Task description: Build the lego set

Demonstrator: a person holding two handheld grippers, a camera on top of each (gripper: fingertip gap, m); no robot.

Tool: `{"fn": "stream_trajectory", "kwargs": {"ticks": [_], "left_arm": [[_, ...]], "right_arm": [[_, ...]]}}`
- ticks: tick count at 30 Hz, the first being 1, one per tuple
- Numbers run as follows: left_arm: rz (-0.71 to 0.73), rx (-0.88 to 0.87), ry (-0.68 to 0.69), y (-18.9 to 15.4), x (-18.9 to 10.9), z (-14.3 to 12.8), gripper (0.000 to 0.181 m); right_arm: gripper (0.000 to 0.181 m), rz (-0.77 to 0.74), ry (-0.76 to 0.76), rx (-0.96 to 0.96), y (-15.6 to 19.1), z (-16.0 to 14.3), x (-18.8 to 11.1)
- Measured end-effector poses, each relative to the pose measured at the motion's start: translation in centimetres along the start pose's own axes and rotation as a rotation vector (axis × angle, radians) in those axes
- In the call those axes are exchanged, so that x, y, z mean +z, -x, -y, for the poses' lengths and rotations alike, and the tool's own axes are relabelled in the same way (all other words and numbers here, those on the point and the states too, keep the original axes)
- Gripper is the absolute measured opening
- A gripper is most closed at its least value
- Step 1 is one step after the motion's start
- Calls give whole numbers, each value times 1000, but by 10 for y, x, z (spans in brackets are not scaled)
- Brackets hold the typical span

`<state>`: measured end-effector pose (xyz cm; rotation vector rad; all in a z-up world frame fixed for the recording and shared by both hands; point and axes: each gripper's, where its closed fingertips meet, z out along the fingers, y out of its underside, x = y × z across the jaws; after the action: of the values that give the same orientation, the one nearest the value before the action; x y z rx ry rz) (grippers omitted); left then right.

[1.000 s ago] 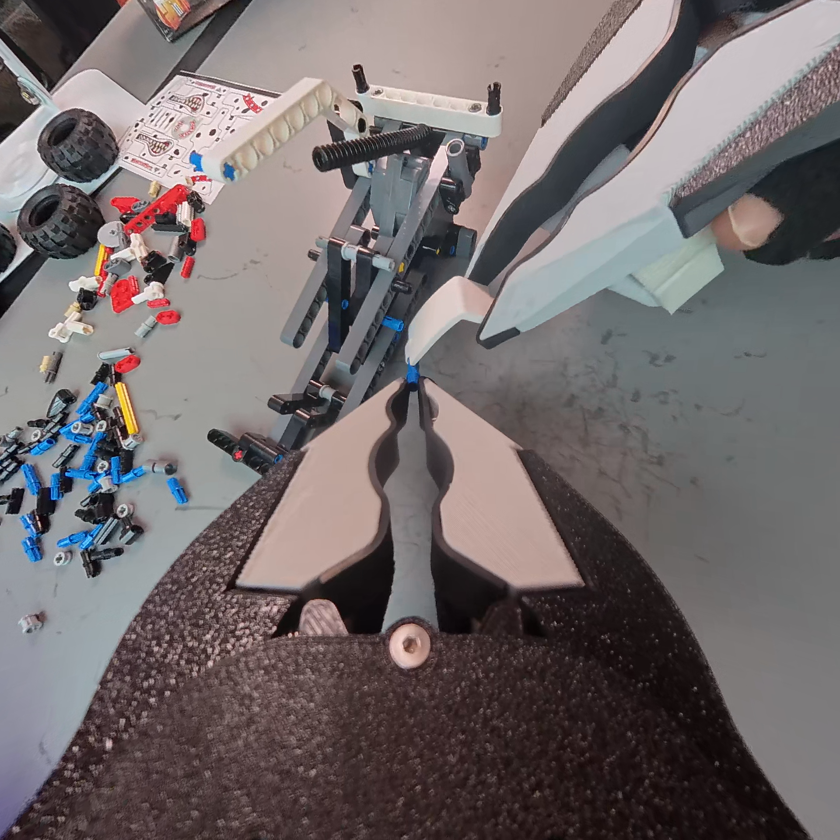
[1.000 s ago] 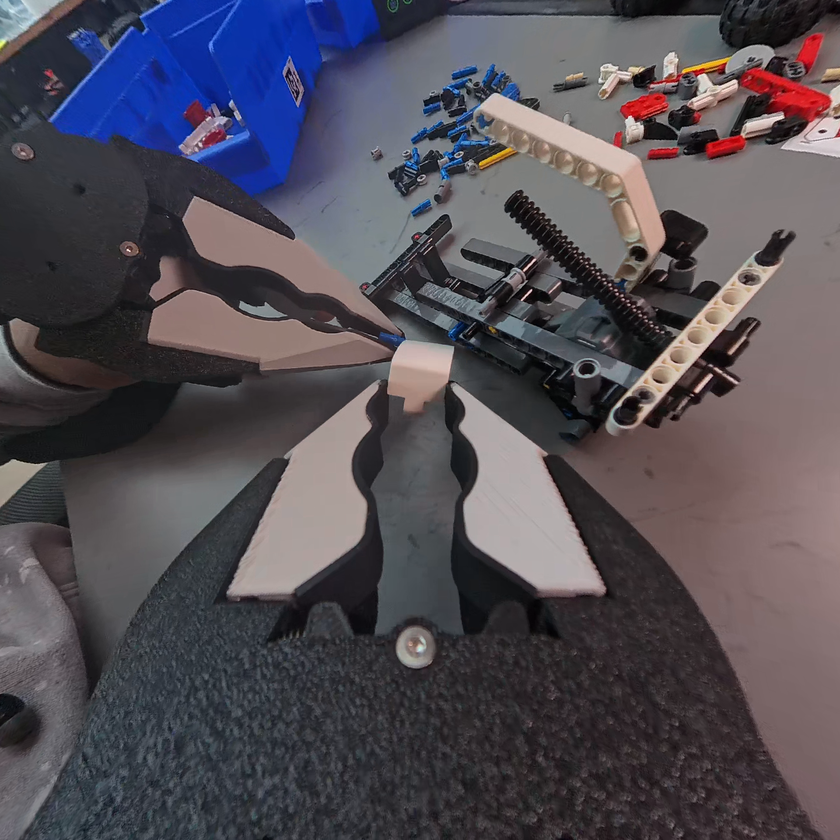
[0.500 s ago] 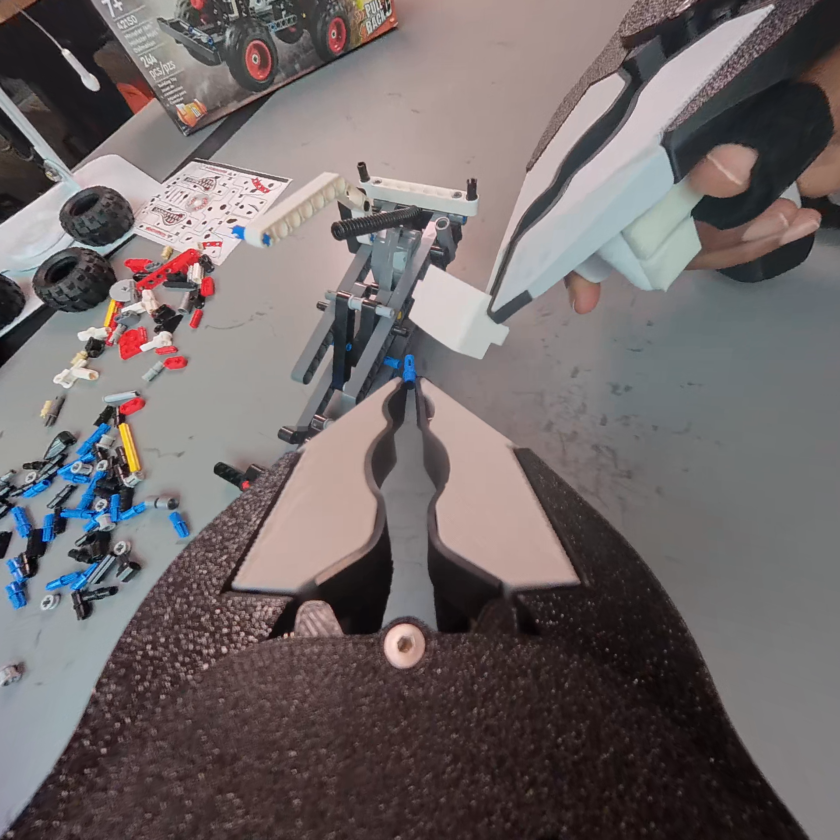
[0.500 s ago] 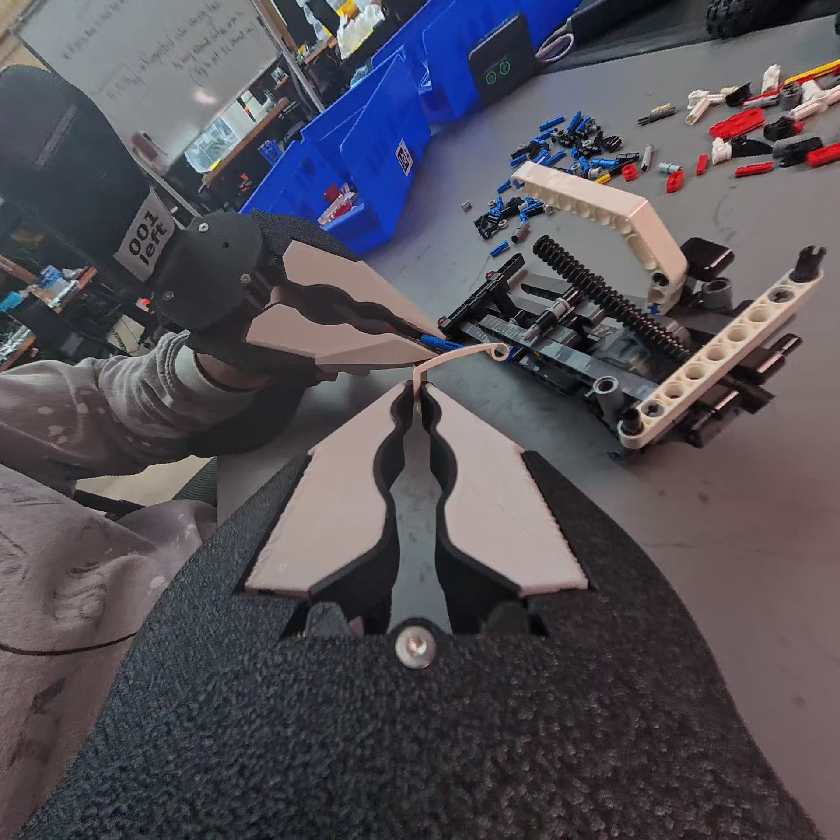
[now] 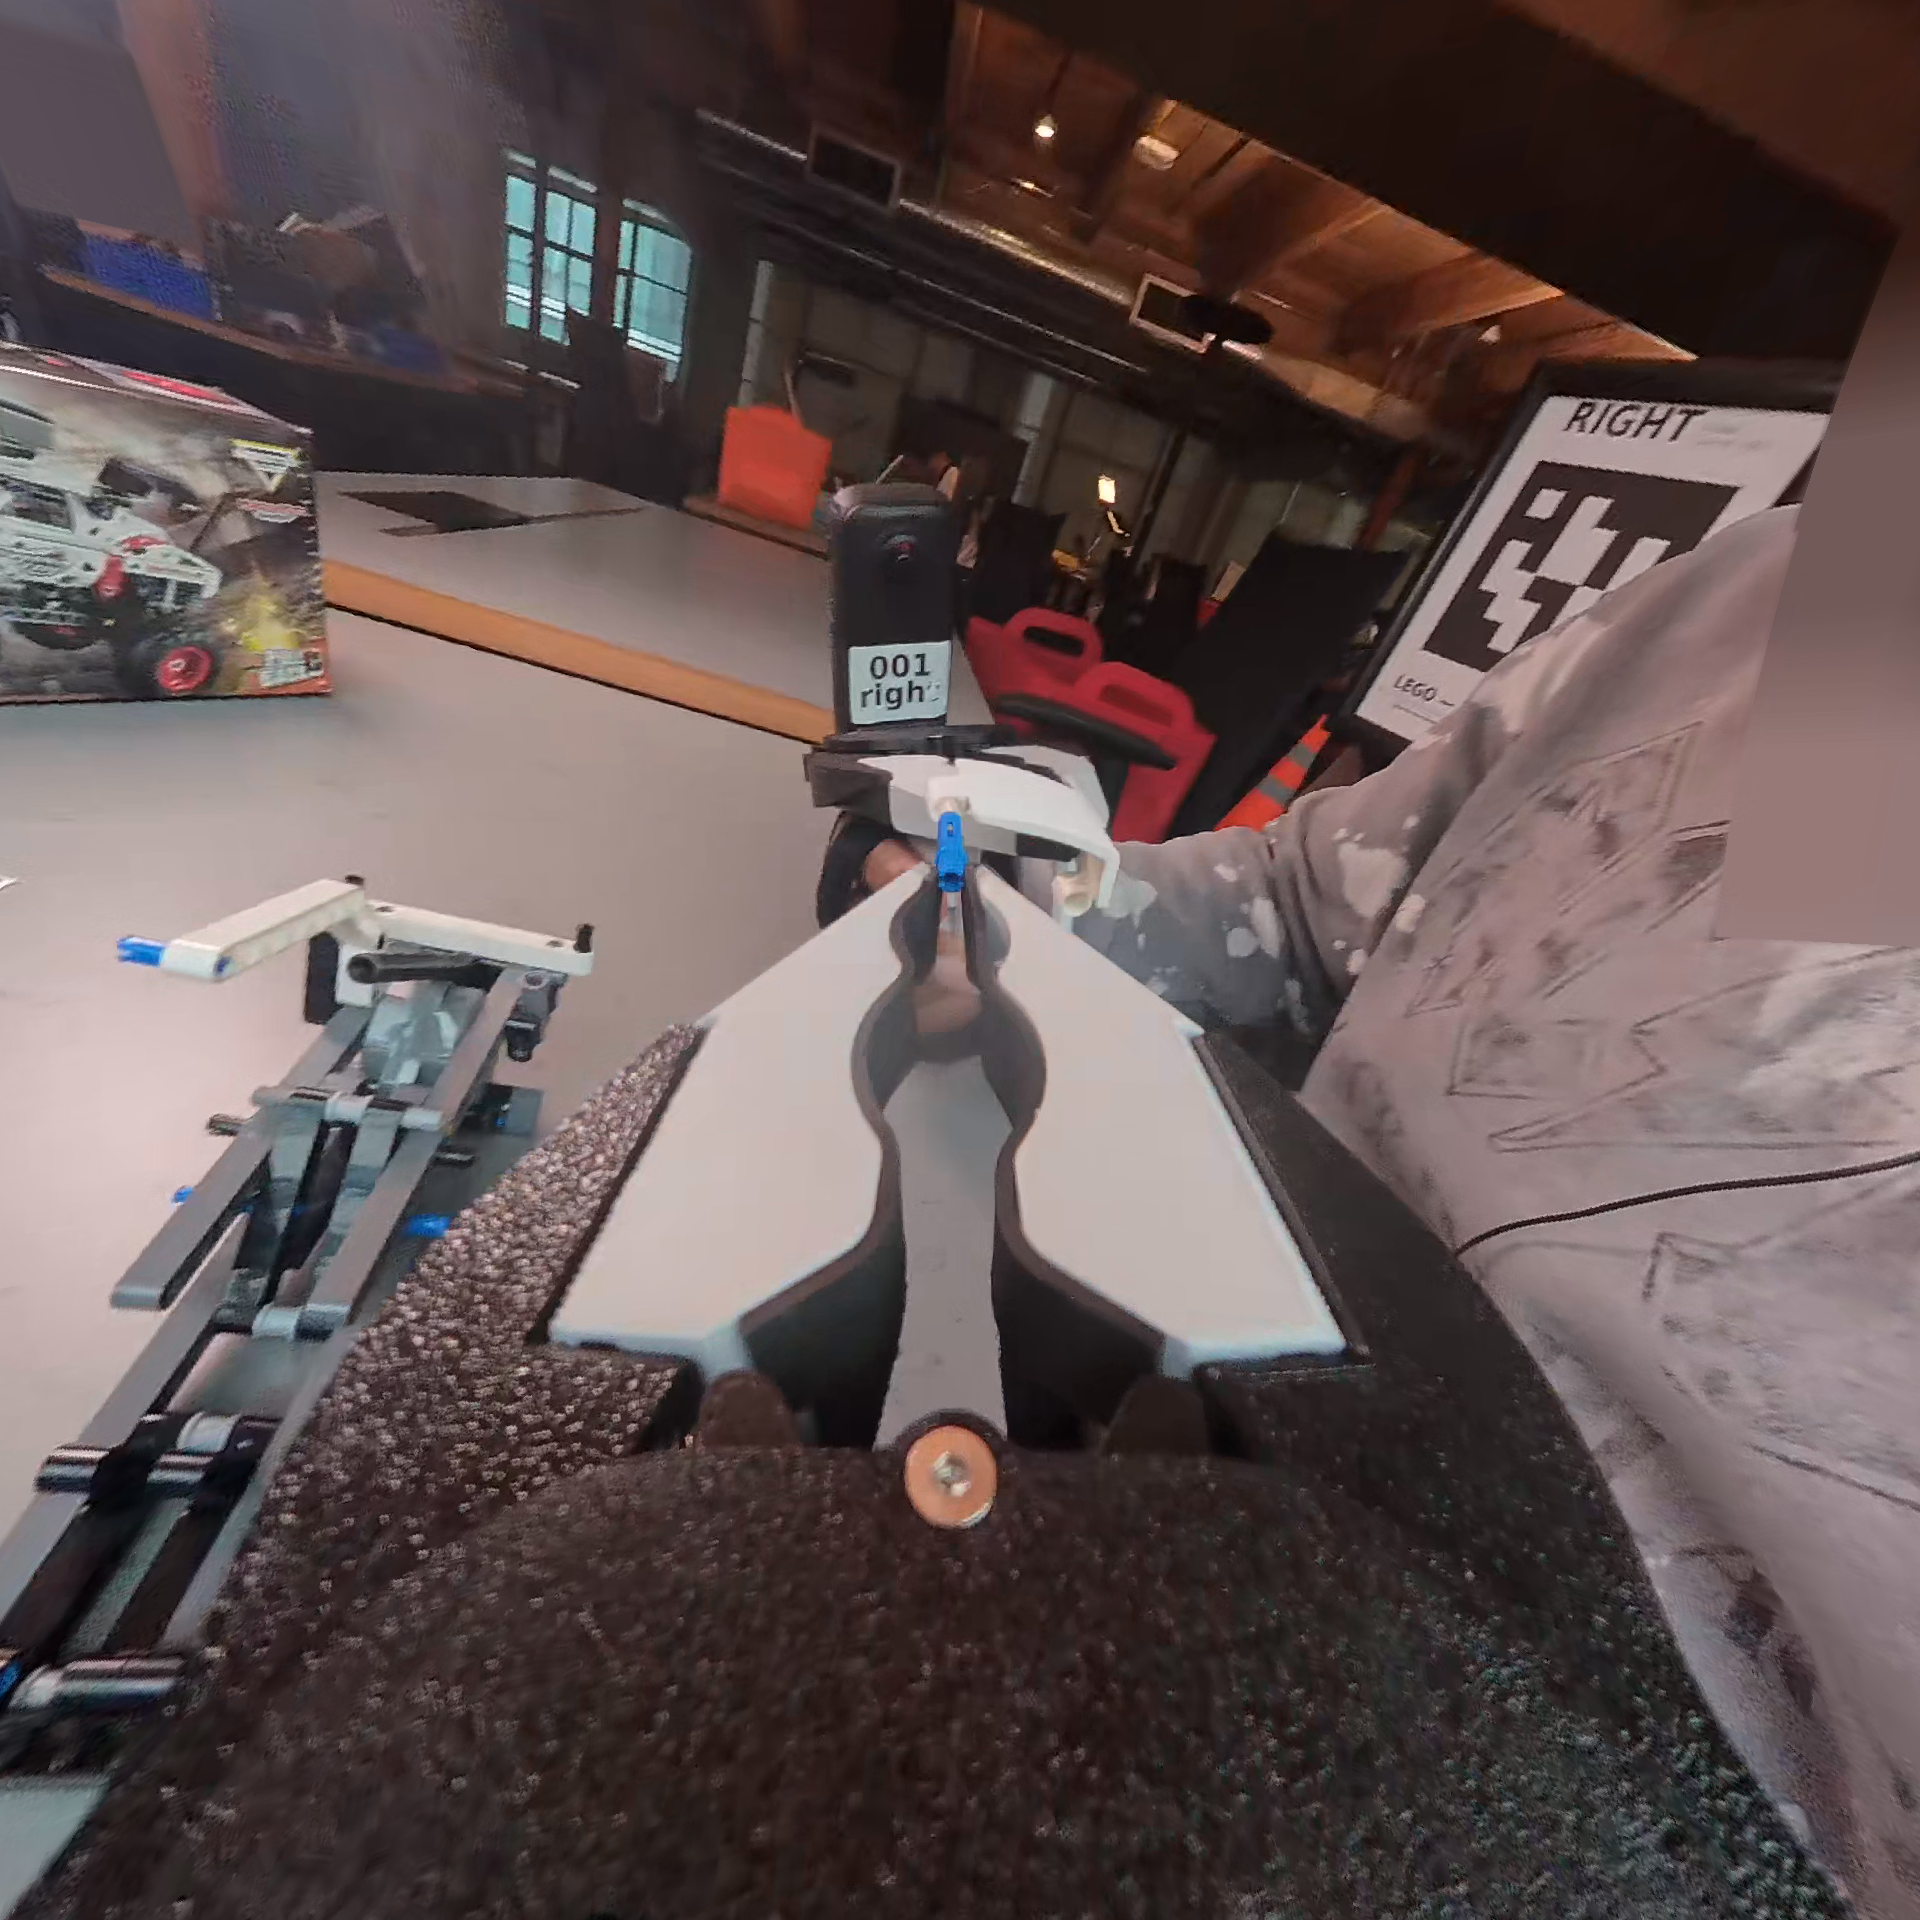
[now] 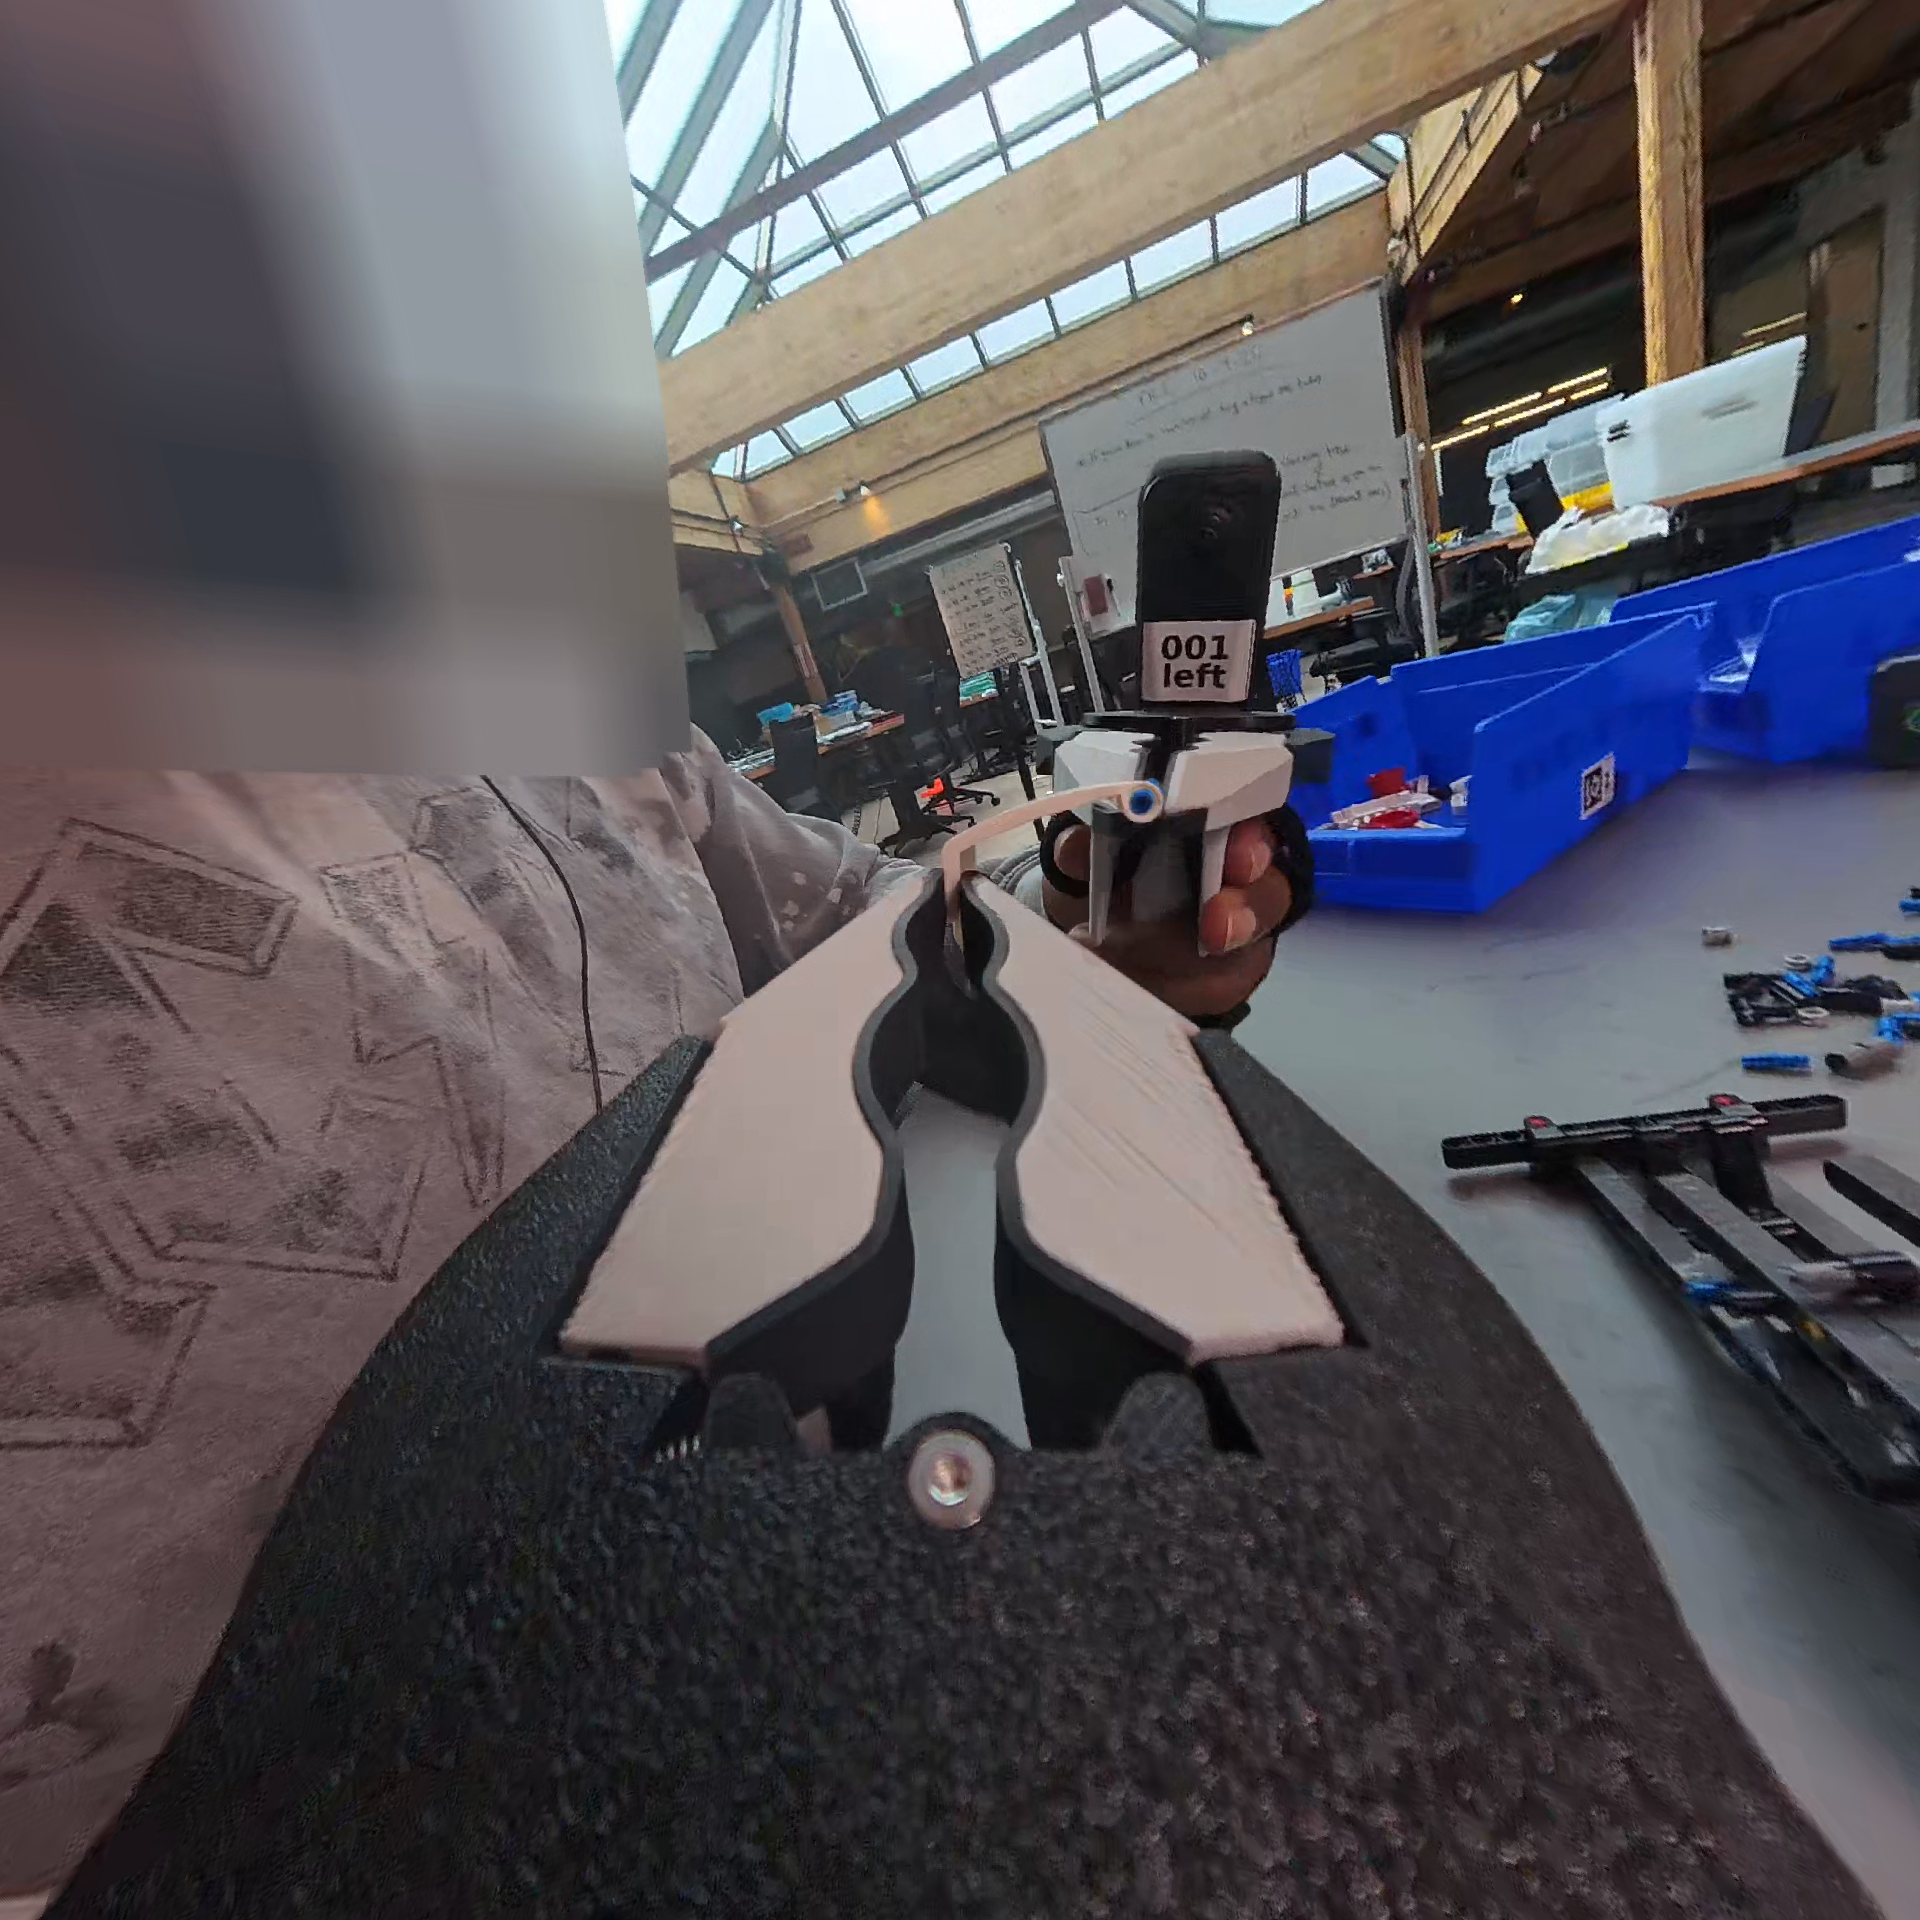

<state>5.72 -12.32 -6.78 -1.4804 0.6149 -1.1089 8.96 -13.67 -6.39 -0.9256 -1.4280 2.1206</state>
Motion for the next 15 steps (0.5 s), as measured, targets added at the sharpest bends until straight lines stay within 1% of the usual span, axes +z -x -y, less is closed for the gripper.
{"fn": "stream_trajectory", "kwargs": {"ticks": [3,6,15], "left_arm": [[-44,-17,-11,-11,5,2,4],[-49,-28,5,-13,8,0,4],[-102,-73,4,-18,7,-3,3]], "right_arm": [[1,24,5,-61,7,0,2],[1,44,21,-92,12,-3,5],[1,92,64,-90,20,-9,5]]}}
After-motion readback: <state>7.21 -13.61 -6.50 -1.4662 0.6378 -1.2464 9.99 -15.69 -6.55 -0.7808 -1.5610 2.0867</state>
